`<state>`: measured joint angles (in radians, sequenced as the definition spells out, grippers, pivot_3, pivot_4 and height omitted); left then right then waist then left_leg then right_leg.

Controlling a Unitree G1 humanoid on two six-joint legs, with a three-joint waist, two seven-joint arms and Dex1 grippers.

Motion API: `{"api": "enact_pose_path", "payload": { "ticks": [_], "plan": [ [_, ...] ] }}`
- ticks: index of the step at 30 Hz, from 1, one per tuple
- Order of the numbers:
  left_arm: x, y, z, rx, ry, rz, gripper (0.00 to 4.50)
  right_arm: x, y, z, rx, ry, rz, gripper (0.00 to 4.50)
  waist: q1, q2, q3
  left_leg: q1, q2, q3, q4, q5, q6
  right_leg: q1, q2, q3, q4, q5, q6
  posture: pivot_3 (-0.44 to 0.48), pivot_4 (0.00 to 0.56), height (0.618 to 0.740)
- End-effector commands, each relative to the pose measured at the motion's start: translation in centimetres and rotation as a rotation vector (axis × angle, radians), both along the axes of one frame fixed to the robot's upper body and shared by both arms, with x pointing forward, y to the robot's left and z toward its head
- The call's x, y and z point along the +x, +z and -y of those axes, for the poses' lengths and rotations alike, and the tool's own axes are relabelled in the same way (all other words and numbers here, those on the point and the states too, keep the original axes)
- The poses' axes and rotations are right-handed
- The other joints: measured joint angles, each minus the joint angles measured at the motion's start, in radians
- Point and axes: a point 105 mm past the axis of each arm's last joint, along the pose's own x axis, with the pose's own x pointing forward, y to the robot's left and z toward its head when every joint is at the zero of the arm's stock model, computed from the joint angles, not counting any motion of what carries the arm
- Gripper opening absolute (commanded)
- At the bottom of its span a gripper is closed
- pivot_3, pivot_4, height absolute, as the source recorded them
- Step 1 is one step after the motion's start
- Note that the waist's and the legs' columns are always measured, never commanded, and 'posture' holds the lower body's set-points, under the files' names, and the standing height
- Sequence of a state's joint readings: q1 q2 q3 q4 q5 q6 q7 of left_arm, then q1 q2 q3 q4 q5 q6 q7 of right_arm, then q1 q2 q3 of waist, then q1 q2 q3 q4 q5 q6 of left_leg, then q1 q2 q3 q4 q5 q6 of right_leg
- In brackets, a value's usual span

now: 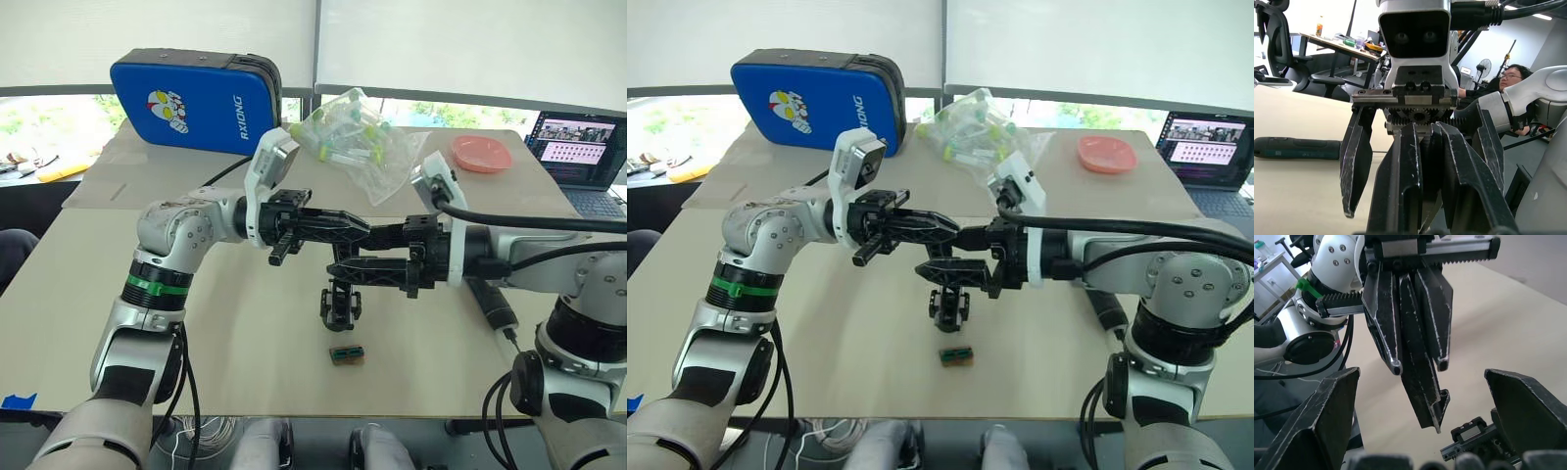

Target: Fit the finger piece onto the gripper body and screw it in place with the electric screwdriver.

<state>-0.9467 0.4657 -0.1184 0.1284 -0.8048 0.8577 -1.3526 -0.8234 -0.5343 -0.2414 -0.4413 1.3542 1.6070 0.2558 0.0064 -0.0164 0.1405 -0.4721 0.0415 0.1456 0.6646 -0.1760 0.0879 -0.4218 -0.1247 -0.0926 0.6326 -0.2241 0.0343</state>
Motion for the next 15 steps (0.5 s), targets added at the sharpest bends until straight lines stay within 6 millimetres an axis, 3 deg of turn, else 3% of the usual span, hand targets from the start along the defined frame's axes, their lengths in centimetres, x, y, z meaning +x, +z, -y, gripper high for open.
{"api": "enact_pose_path", "payload": {
  "ticks": [1,8,11,14,15],
  "plan": [
    [-0.39,0.59,0.07,-0.012,-0.013,0.030,0.05,-0.54,0.45,-0.32,0.001,0.022,0.020,4.50,0.000,0.000,0.000,0.000,0.000,0.000,0.000,0.000,0.000,0.000,0.000,0.000,0.000,0.000,0.000,0.000,0.150,0.740],
    [-0.41,0.47,-0.04,-0.007,-0.013,0.037,0.05,-0.43,0.45,-0.47,0.004,0.006,0.004,4.50,-0.001,0.000,0.000,0.000,0.000,0.000,0.000,0.000,0.000,0.000,0.000,0.000,0.000,0.000,0.000,0.000,0.150,0.740],
    [-0.45,0.29,-0.08,0.001,-0.012,0.040,0.05,-0.43,0.55,-0.52,0.005,0.000,0.002,3.72,-0.001,0.000,0.000,0.000,0.000,0.000,0.000,0.000,0.000,0.000,0.000,0.000,0.000,0.000,0.000,0.000,0.150,0.740],
    [-0.46,0.06,-0.12,0.015,-0.011,0.045,0.05,-0.55,0.57,-0.58,0.006,-0.001,-0.003,2.65,-0.001,0.000,0.000,0.000,0.000,0.000,0.000,0.000,0.001,0.000,0.000,0.000,-0.001,0.000,0.000,0.000,0.150,0.740],
    [-0.44,0.02,-0.13,0.017,-0.010,0.046,0.05,-0.58,0.59,-0.58,0.007,-0.003,-0.004,2.64,0.000,0.000,0.000,0.000,0.000,0.000,0.000,0.000,0.001,0.000,0.000,0.000,-0.001,0.000,0.000,0.000,0.150,0.740]
  ]
}}
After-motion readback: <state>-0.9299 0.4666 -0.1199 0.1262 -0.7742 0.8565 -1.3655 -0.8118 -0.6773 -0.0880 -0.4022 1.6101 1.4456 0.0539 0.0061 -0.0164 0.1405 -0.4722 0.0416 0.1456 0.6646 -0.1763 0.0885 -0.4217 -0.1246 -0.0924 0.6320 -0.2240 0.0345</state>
